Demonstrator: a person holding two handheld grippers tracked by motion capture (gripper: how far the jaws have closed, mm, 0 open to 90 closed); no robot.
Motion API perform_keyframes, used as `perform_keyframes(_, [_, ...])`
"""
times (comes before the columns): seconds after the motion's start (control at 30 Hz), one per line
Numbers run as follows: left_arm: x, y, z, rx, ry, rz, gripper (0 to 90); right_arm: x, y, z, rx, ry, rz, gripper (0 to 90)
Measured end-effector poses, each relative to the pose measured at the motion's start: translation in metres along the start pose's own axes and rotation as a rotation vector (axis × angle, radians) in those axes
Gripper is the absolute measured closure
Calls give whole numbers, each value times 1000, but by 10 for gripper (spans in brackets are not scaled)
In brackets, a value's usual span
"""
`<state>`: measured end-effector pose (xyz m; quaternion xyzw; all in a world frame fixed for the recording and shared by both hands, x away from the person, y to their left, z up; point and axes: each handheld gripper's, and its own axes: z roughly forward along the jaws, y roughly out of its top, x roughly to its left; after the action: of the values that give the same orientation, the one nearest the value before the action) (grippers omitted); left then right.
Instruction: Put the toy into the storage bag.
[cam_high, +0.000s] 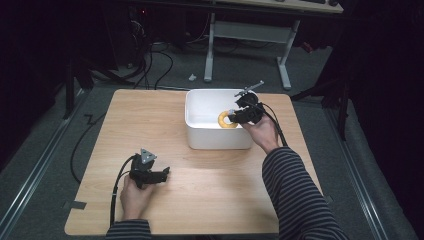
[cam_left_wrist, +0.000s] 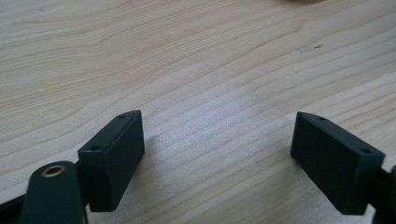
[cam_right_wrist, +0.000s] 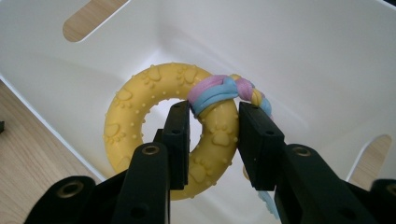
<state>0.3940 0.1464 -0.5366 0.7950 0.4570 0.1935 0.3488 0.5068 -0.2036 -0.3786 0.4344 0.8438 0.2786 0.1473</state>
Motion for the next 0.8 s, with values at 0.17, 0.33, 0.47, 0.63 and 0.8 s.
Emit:
perform_keyframes(0.17, [0, 0, 0, -1, 0, 0, 177, 0, 1, -1, -4, 7, 0, 661])
perform_keyframes(0.33, [0, 0, 0, 0, 0, 0, 177, 0, 1, 1, -1, 10, 5, 662])
perform_keyframes(0.47, [0, 0, 0, 1, 0, 0, 177, 0, 2, 2, 2, 13, 9, 664])
perform_keyframes(0.63, [0, 0, 0, -1, 1, 0, 177, 0, 3, 3, 0, 17, 10, 665])
perform_keyframes(0.8, [0, 0, 0, 0, 1, 1, 177, 0, 2, 2, 0, 19, 15, 598])
